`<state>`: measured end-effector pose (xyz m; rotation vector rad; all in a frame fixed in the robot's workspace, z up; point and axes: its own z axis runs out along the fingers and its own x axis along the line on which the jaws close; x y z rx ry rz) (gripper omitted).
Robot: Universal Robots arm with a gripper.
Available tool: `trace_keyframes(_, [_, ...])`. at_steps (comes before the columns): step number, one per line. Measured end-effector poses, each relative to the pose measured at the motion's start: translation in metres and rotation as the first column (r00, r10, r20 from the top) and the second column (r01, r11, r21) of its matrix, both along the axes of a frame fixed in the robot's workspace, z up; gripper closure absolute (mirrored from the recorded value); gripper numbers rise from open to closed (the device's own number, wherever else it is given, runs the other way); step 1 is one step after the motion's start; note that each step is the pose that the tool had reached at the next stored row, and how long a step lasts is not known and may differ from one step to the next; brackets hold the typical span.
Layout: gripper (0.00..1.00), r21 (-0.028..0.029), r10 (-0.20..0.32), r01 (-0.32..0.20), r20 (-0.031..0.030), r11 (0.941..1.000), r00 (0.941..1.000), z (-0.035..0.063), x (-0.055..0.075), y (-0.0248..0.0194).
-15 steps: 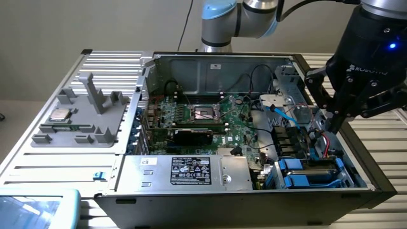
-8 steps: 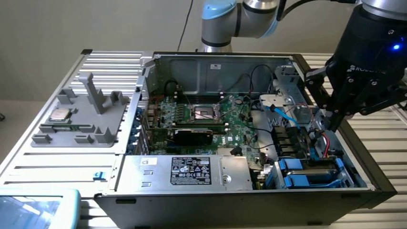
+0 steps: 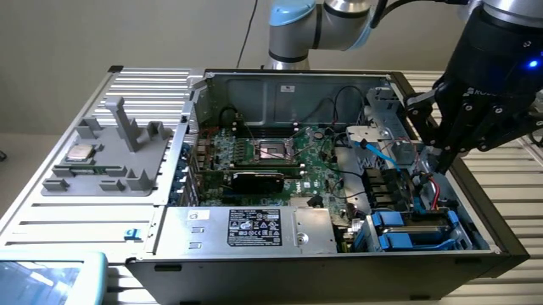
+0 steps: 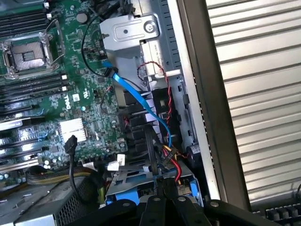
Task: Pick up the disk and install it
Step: 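Insert the second disk wire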
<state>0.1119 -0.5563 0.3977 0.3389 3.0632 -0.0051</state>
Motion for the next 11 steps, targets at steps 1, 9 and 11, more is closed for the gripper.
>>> trace_keyframes(1, [0.89,0.0001,0.007,-0.007,-0.0026,1.0000,1.0000,-0.0001,0.0000,0.0000])
trace_keyframes(9, [0.89,0.0008,0.141,-0.141,-0.0151,0.9901,0.9900,-0.0001,-0.0001,0.0000])
trace_keyframes(11, [0.89,0.0012,0.176,-0.176,-0.0175,0.9844,0.9842,-0.0001,-0.0001,0.0000])
